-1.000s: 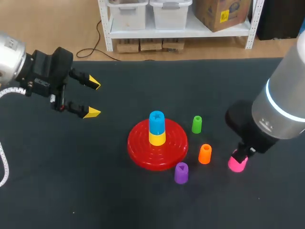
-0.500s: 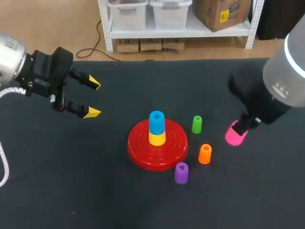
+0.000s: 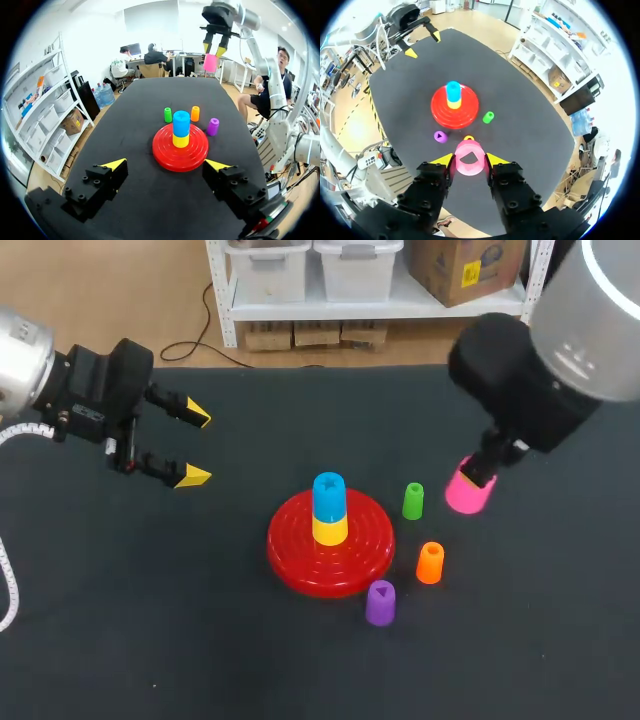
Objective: Pick up and stack the cylinders on the red base in this order: pink,purple,orange,green
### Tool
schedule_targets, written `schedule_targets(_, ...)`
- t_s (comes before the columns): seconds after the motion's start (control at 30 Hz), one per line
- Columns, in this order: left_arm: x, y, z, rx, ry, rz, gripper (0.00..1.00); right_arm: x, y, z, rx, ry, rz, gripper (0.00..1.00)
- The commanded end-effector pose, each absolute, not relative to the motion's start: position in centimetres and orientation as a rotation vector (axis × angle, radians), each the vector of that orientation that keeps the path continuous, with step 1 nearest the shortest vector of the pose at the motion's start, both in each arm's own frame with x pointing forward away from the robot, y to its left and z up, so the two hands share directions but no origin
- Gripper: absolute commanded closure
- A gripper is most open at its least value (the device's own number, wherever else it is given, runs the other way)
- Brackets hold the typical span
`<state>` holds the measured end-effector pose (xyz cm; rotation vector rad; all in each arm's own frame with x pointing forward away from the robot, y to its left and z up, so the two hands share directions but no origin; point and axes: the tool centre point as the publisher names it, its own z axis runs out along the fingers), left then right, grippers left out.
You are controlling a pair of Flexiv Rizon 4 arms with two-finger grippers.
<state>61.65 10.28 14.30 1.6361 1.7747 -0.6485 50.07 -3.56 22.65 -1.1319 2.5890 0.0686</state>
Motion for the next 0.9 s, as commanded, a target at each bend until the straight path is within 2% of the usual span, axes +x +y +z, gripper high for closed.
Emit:
schedule_targets(0.03, 61.7, 10.3, 14.2, 1.636, 1.770, -0.651, 0.00, 50.6, -1.2, 22.8, -1.174, 2.625, 0.029, 1.00)
schedule_targets(0.9, 61.7, 10.3, 14.2, 1.636, 1.770, -0.651, 0.00, 53.7, 9.4, 18.4, -1.190, 2.657, -0.045, 1.00)
